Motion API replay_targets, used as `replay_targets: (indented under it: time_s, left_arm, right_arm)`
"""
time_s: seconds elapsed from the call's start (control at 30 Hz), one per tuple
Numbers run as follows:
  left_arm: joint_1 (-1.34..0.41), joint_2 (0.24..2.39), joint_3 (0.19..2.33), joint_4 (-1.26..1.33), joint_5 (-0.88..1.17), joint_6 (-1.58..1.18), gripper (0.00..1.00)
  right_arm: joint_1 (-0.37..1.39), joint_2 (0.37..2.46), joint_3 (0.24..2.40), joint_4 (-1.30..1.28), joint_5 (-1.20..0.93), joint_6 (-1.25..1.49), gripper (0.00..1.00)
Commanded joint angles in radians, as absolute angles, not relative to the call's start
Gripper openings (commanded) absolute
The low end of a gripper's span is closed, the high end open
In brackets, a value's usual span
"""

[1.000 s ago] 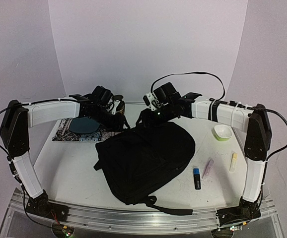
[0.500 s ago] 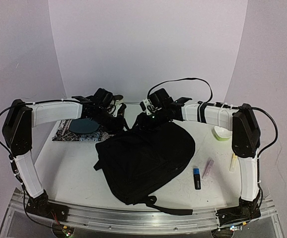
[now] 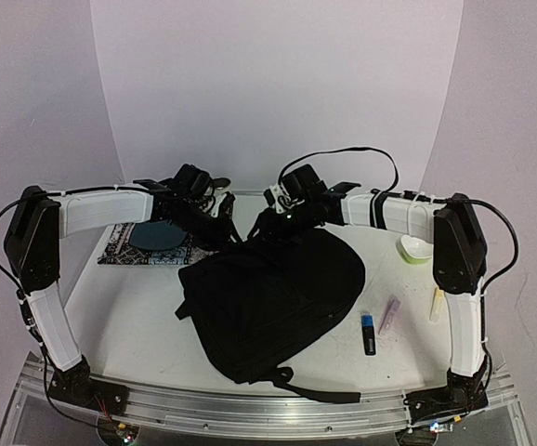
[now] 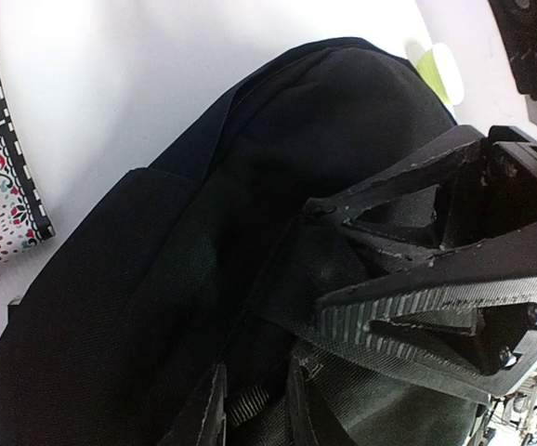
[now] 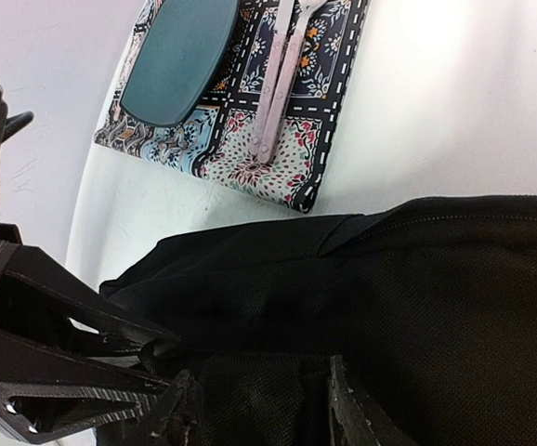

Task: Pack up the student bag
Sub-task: Hold the upper front pocket of the student bag, then grab the upper front pocket of the student bag.

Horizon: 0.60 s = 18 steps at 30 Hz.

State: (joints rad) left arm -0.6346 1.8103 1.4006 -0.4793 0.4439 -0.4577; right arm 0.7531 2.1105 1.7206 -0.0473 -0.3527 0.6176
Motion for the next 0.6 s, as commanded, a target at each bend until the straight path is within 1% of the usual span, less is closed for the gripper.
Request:
replay_targets:
  time_s: [0.0, 0.07, 0.4, 0.57]
  left_arm:
    - [-0.635, 1.802, 1.445, -0.398, 0.487, -0.509, 0.23]
    - [-0.635, 1.799, 1.440, -0.386, 0.493, -0.530, 0.25]
    - [-0.635, 1.791, 1.407, -0.321, 0.483, -0.655, 0.28]
    - [-0.635, 1.794, 1.397, -0.310, 0.479, -0.689, 0.23]
  right_arm:
    - [0.748, 2.118, 1.716, -0.008, -0.386, 0.636, 0.46]
    - [0.745, 2.117, 1.712, 0.019, -0.388, 0.641, 0.46]
    - [0.743, 2.123, 1.708, 0.032, -0.397, 0.647, 0.44]
    - [0.742, 2.127, 1.708, 0.033, -0.397, 0.648, 0.40]
